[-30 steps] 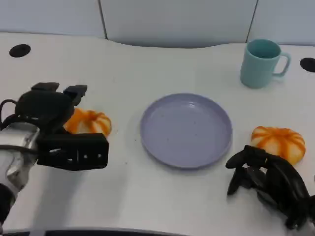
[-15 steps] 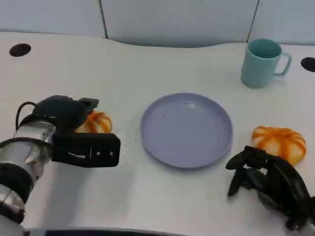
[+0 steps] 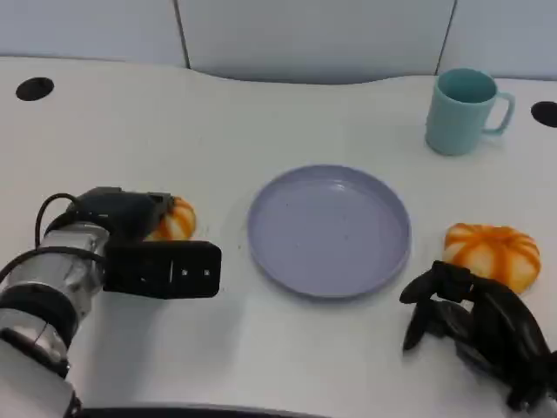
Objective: Grasp the bread from the table and place it into the plate.
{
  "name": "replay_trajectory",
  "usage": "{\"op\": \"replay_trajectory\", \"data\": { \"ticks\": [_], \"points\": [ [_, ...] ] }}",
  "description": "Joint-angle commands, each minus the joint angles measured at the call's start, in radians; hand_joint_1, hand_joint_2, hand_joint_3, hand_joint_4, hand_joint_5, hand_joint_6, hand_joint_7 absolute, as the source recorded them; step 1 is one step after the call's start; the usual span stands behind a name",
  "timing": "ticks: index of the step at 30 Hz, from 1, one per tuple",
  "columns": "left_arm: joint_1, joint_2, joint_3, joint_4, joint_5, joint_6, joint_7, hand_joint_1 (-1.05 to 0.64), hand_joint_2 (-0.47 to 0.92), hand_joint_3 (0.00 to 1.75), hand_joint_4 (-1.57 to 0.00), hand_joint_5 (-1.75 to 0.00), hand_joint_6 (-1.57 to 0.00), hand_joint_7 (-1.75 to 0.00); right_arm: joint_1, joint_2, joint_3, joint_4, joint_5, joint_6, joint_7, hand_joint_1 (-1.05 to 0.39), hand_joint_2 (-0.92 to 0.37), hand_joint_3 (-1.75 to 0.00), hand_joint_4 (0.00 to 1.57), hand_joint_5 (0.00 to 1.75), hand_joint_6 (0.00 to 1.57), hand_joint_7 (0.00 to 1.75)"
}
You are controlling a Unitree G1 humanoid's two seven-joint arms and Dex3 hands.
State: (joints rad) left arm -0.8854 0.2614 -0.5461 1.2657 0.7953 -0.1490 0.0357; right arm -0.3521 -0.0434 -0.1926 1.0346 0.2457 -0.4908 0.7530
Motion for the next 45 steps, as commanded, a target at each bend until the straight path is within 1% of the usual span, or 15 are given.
{"op": "replay_trajectory", "data": {
  "ticks": [1, 10, 17, 19, 20, 21, 25, 26, 27, 28, 30, 31, 35, 38, 45],
  "points": [
    [-0.026, -0.003, -0.017, 0.028, -0.003, 0.015, 0.006, -0.84, 0.87, 0.00, -0.04, -0.29, -0.18, -0.02, 0.037, -0.002, 0.000, 0.009, 0.003, 0.039, 0.000, -0.55, -0.92, -0.14, 0.68, 1.56, 0.74, 1.03],
    [-0.038, -0.024, -0.077, 0.063, 0.022, 0.046, 0.044, -0.83, 0.89, 0.00, 0.00, -0.24, -0.11, 0.00, 0.054, -0.004, 0.006, -0.012, -0.003, 0.037, -0.012, -0.58, -0.92, -0.13, 0.65, 1.55, 0.75, 1.03],
    [-0.039, -0.029, -0.119, 0.081, 0.051, 0.058, 0.101, -0.75, 0.88, 0.00, -0.10, -0.30, -0.19, -0.03, 0.075, 0.002, 0.010, -0.074, 0.014, 0.095, -0.010, -0.57, -0.92, -0.11, 0.62, 1.58, 0.73, 1.05],
    [-0.035, -0.028, -0.120, 0.084, 0.048, 0.056, 0.131, -0.66, 0.84, 0.00, -0.24, -0.40, -0.39, -0.13, 0.078, 0.002, 0.010, -0.079, 0.013, 0.093, -0.012, -0.57, -0.92, -0.11, 0.62, 1.59, 0.73, 1.05],
    [-0.032, -0.027, -0.122, 0.085, 0.049, 0.053, 0.152, -0.64, 0.83, 0.00, -0.26, -0.42, -0.43, -0.15, 0.080, 0.002, 0.011, -0.083, 0.014, 0.102, -0.013, -0.57, -0.92, -0.11, 0.62, 1.59, 0.72, 1.05],
    [-0.027, -0.023, -0.124, 0.086, 0.051, 0.042, 0.178, -0.56, 0.82, 0.00, -0.34, -0.54, -0.53, -0.24, 0.082, 0.002, 0.011, -0.087, 0.014, 0.110, -0.016, -0.58, -0.92, -0.10, 0.63, 1.59, 0.73, 1.05],
    [-0.012, -0.009, -0.158, 0.090, 0.083, 0.018, 0.271, -0.40, 0.86, 0.01, -0.44, -0.87, -0.51, -0.67, 0.094, 0.001, 0.018, -0.118, 0.006, 0.121, -0.026, -0.60, -0.92, -0.10, 0.63, 1.58, 0.73, 1.05],
    [-0.007, -0.007, -0.164, 0.092, 0.090, 0.021, 0.300, -0.39, 0.87, 0.01, -0.45, -0.90, -0.50, -0.71, 0.097, 0.001, 0.019, -0.126, 0.006, 0.123, -0.027, -0.60, -0.92, -0.10, 0.63, 1.58, 0.73, 1.05],
    [-0.003, -0.006, -0.169, 0.093, 0.095, 0.025, 0.328, -0.38, 0.86, 0.00, -0.47, -1.07, -0.51, -0.78, 0.098, 0.001, 0.020, -0.129, 0.008, 0.124, -0.025, -0.61, -0.92, -0.11, 0.64, 1.58, 0.73, 1.05],
    [0.000, -0.005, -0.173, 0.094, 0.099, 0.028, 0.348, -0.39, 0.84, 0.00, -0.46, -1.36, -0.52, -0.89, 0.099, 0.001, 0.020, -0.131, 0.010, 0.125, -0.023, -0.61, -0.92, -0.12, 0.64, 1.59, 0.74, 1.05],
    [0.004, -0.004, -0.182, 0.097, 0.109, 0.036, 0.377, -0.40, 0.83, 0.00, -0.47, -1.60, -0.52, -1.00, 0.102, 0.001, 0.022, -0.134, 0.010, 0.118, -0.023, -0.60, -0.92, -0.12, 0.65, 1.59, 0.74, 1.06],
    [0.005, -0.004, -0.183, 0.098, 0.110, 0.036, 0.385, -0.41, 0.82, 0.00, -0.59, -1.69, -0.55, -1.07, 0.103, 0.001, 0.023, -0.135, 0.009, 0.113, -0.022, -0.60, -0.92, -0.13, 0.65, 1.59, 0.73, 1.06],
    [0.006, -0.001, -0.184, 0.099, 0.110, 0.033, 0.396, -0.41, 0.81, 0.00, -0.68, -1.74, -0.56, -1.12, 0.104, 0.000, 0.025, -0.137, 0.012, 0.118, -0.023, -0.59, -0.92, -0.14, 0.65, 1.60, 0.73, 1.07],
    [0.003, 0.011, -0.171, 0.097, 0.094, 0.000, 0.369, -0.34, 0.83, 0.01, -0.88, -1.75, -0.65, -1.18, 0.098, 0.001, 0.021, -0.122, 0.017, 0.120, -0.020, -0.58, -0.92, -0.11, 0.63, 1.59, 0.73, 1.05],
    [0.002, 0.013, -0.169, 0.097, 0.091, -0.006, 0.366, -0.32, 0.84, 0.01, -0.90, -1.75, -0.67, -1.17, 0.096, 0.000, 0.024, -0.117, 0.021, 0.117, -0.019, -0.58, -0.92, -0.10, 0.64, 1.59, 0.74, 1.04]
  ]
}}
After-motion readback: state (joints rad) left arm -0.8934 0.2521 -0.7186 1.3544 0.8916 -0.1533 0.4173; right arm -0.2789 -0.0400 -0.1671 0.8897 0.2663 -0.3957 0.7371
